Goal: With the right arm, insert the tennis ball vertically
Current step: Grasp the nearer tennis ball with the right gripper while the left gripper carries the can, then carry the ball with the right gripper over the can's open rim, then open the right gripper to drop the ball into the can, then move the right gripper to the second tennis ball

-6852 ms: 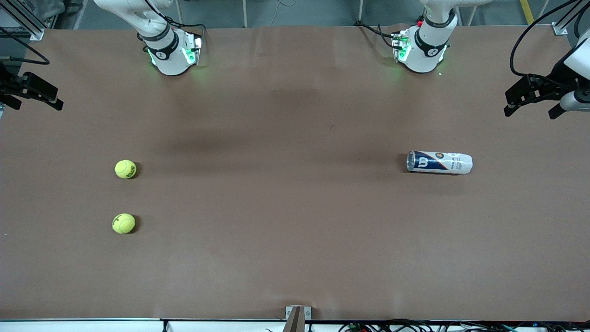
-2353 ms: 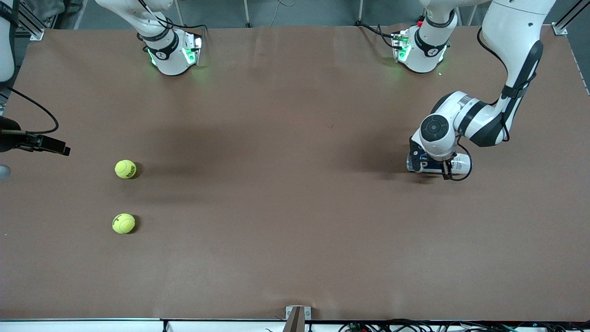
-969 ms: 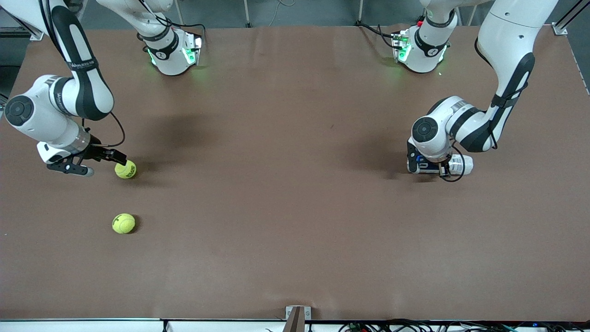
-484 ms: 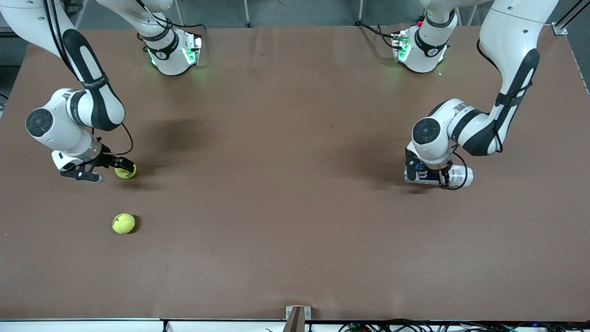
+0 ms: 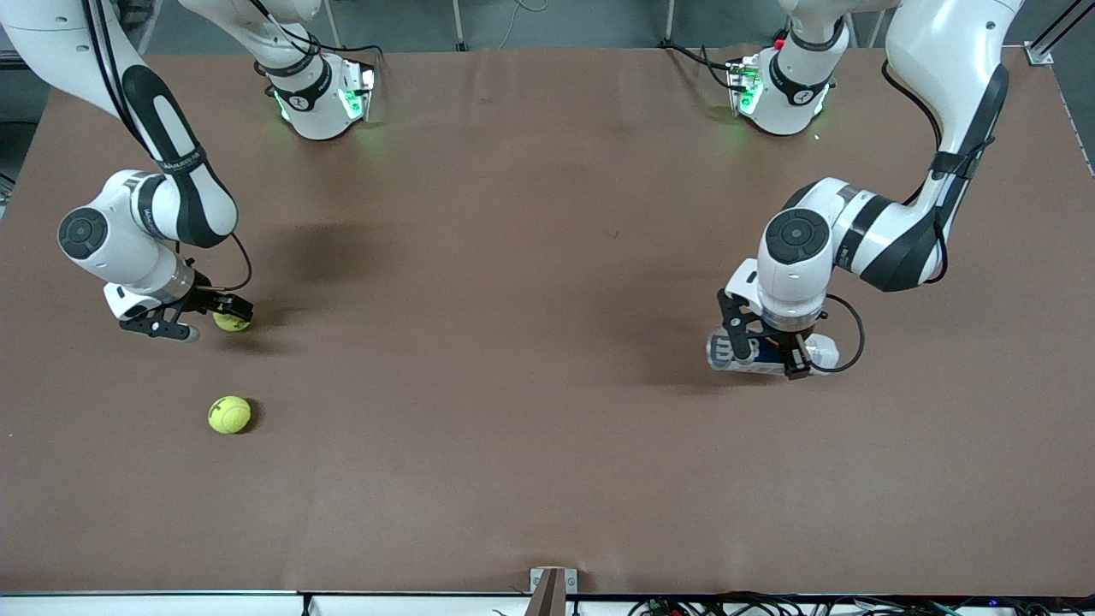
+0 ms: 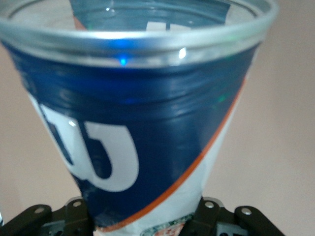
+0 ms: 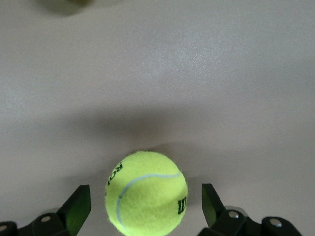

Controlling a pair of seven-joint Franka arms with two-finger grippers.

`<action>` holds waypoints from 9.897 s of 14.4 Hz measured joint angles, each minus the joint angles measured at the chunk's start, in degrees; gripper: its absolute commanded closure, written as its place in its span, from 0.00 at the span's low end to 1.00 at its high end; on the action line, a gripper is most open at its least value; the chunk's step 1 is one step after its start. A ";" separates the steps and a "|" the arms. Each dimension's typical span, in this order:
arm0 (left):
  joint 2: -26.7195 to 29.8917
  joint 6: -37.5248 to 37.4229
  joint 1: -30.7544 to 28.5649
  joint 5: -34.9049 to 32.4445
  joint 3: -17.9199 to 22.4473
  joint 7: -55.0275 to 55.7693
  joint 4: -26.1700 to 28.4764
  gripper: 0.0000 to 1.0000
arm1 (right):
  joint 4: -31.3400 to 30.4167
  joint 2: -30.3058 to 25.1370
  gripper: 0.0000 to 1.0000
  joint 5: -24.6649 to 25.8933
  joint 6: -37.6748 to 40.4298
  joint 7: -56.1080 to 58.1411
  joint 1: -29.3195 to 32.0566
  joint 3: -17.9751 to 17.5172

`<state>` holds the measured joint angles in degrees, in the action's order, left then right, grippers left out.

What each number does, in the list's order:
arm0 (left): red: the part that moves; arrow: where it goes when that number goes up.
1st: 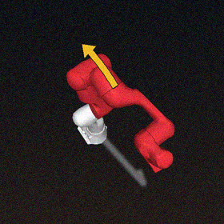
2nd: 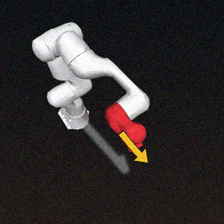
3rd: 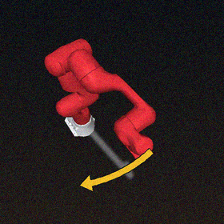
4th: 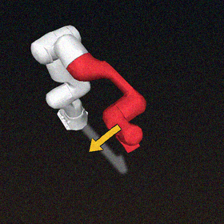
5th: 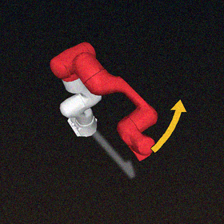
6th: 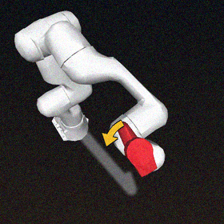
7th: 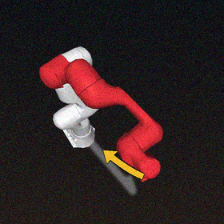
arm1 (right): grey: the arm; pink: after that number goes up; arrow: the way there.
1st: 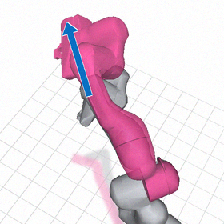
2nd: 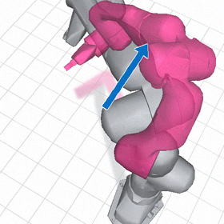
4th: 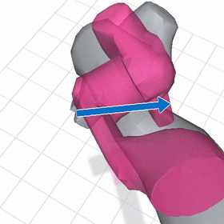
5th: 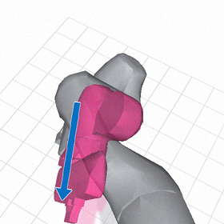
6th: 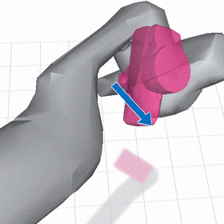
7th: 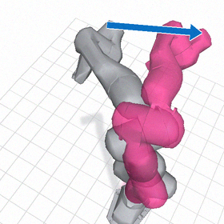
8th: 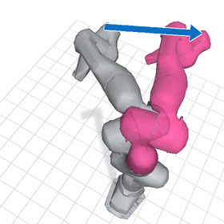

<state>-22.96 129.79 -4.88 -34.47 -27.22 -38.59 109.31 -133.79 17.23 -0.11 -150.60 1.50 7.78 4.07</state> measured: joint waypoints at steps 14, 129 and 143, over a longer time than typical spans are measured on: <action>-17.61 18.91 10.39 31.46 -7.35 0.46 -16.76 0.33 | 0.82 0.16 0.97 -0.03 1.21 -0.05 0.00 -0.05; -38.76 72.38 27.20 38.49 -6.91 2.31 -17.74 0.00 | 24.04 0.20 0.00 -11.64 27.51 -11.00 -10.04 0.30; -38.77 71.97 27.05 38.50 -6.88 3.78 -16.80 0.00 | 16.05 5.19 0.00 -5.46 -4.57 3.79 -6.51 0.32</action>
<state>-61.73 201.76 22.17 4.02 -34.10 -34.81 92.51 -117.74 22.42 -5.57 -155.17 5.29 1.27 4.39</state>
